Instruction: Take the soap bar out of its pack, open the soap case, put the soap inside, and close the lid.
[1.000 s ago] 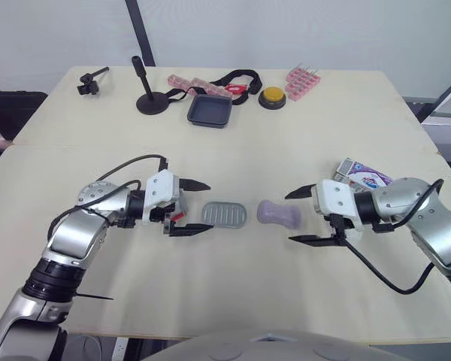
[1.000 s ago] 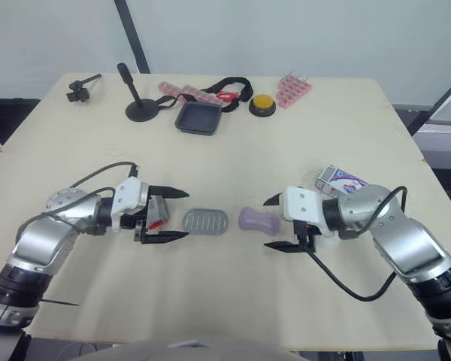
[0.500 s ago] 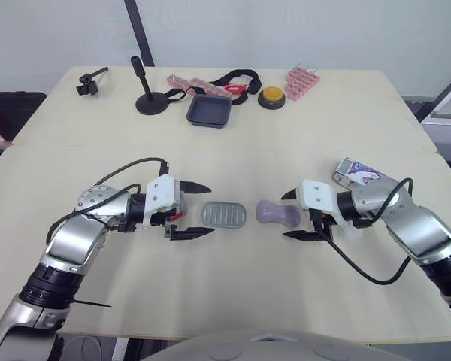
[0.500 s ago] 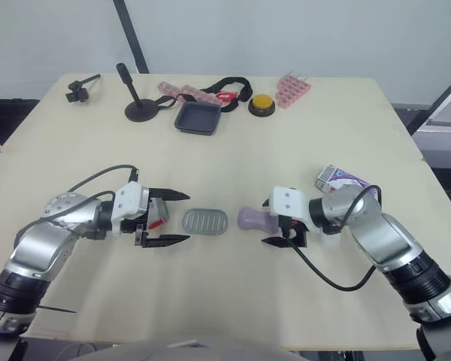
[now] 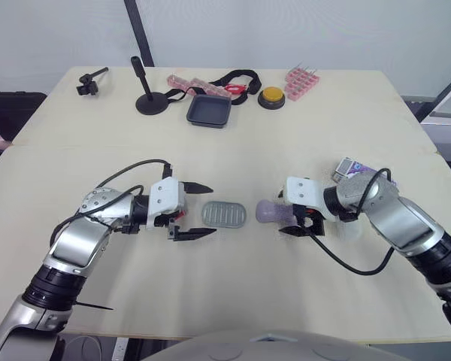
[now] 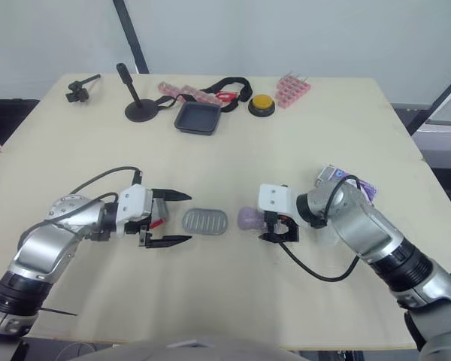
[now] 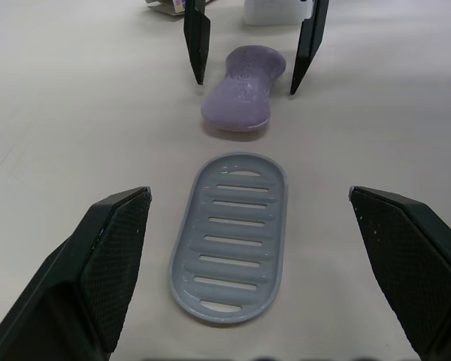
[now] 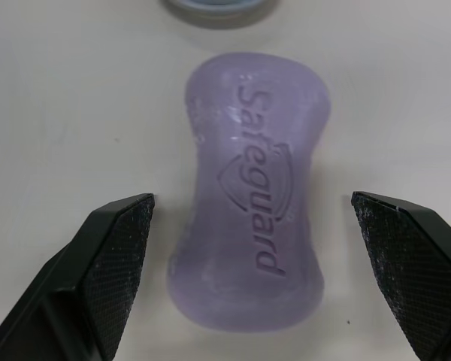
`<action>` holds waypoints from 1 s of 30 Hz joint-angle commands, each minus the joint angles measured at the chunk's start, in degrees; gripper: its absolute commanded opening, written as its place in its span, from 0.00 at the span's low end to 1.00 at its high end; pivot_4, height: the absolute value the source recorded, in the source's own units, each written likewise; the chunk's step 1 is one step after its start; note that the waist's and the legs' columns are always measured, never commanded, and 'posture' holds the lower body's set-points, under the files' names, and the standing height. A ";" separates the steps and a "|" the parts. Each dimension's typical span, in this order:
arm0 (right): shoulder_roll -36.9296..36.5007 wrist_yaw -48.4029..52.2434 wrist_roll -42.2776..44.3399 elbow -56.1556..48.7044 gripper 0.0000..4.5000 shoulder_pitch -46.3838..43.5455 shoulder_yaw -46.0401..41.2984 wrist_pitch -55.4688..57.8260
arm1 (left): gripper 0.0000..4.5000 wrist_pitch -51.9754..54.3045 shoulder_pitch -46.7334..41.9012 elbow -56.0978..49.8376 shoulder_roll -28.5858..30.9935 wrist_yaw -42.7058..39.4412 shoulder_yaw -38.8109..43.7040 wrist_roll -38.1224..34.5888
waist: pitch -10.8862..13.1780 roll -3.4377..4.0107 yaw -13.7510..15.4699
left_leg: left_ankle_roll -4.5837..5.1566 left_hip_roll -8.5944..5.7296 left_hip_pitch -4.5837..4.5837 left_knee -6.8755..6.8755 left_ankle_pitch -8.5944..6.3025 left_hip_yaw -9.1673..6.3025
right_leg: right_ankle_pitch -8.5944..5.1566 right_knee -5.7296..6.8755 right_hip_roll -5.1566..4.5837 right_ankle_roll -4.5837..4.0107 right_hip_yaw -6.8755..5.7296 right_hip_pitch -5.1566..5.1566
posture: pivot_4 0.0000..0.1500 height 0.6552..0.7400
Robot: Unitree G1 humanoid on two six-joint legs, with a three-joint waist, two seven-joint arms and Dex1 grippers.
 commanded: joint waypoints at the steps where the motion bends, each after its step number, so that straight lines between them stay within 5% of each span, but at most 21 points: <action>1: 0.45 -0.73 -1.54 0.70 1.00 -1.44 0.45 1.18 | 1.00 -0.82 0.18 -1.12 -0.10 0.58 0.21 -0.16 | 0.00 0.00 0.02 | 0.00 0.00 0.00 0.00 0.00 0.00 | 0.00 0.00 0.00 0.00 0.00 0.00 | 1.00 1.00; 3: 0.76 -0.93 -1.53 1.12 1.00 -1.71 0.27 1.58 | 1.00 -0.84 0.20 -1.18 -0.30 0.84 0.17 -0.07 | 0.00 0.00 -0.01 | 0.00 0.00 0.01 0.00 0.00 0.00 | 0.00 0.00 0.00 0.00 0.00 0.00 | 1.00 1.00; 7: 0.75 -0.91 -2.36 1.39 0.75 -1.73 0.90 1.23 | 1.00 -0.82 0.09 -1.19 -0.28 1.10 0.24 0.10 | 0.00 0.00 -0.10 | -0.04 0.00 0.05 0.01 0.02 0.01 | 0.00 0.06 0.00 -0.01 0.02 0.01 | 1.00 1.00; 20: -0.22 -0.09 -3.24 1.44 0.75 -0.58 0.92 -1.52 | 1.00 -0.95 -0.31 -1.23 -0.38 1.60 0.14 0.39 | 0.00 0.00 -0.02 | -0.09 0.00 0.12 0.01 0.09 0.01 | 0.02 0.15 0.00 -0.04 0.03 0.03 | 1.00 1.00; 25: -0.07 0.49 -2.79 1.35 0.48 -0.41 0.40 -2.06 | 1.00 -0.99 -0.54 -1.00 -0.13 1.37 0.25 0.35 | -0.02 0.00 -0.01 | -0.09 0.00 0.14 0.01 0.09 0.01 | 0.02 0.15 0.00 -0.04 0.03 0.05 | 1.00 1.00; 30: -0.03 0.91 -2.88 0.89 0.48 -0.39 0.56 -2.46 | 1.00 -1.25 -0.77 -0.55 0.01 1.20 0.27 0.57 | -0.02 -0.01 0.00 | -0.09 0.01 0.28 0.00 0.09 0.01 | 0.02 0.13 -0.01 -0.04 0.03 0.18 | 1.00 1.00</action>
